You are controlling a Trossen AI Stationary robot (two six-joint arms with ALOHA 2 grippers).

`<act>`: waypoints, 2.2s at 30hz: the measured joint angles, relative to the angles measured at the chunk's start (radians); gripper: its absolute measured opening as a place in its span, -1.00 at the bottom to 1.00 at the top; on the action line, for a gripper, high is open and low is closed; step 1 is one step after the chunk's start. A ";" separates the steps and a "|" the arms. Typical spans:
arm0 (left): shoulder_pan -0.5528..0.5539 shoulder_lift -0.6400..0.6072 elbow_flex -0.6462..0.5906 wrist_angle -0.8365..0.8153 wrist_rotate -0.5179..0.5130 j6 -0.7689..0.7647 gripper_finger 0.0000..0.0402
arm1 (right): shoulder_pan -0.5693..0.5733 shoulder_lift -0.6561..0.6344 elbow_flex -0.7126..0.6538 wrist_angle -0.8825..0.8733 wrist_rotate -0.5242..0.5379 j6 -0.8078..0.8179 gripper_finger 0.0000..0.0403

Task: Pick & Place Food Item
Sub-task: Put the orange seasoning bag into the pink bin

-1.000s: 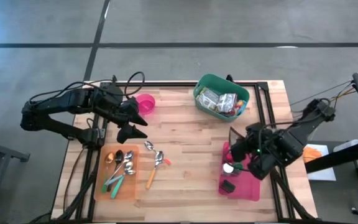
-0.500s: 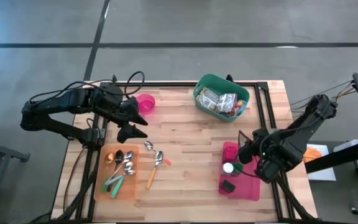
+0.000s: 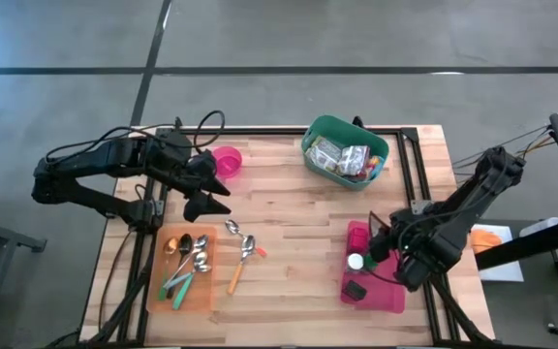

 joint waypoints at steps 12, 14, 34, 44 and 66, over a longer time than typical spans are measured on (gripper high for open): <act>0.001 0.000 0.000 0.003 0.000 -0.064 0.70 | 0.000 0.000 -0.105 0.057 0.056 -0.017 -0.96; 0.000 0.000 0.000 0.003 0.000 -0.081 0.70 | 0.000 0.000 -0.096 0.058 0.054 -0.018 -0.96; 0.000 0.001 0.000 0.017 0.000 -0.089 0.70 | 0.000 0.000 0.059 -0.085 0.099 -0.080 -0.96; 0.000 0.001 0.000 0.017 0.000 -0.088 0.70 | 0.053 0.002 0.009 -0.119 0.064 0.046 -0.96; 0.000 0.001 0.000 0.017 0.002 -0.105 0.70 | 0.164 0.001 -0.132 -0.078 0.041 0.092 -0.96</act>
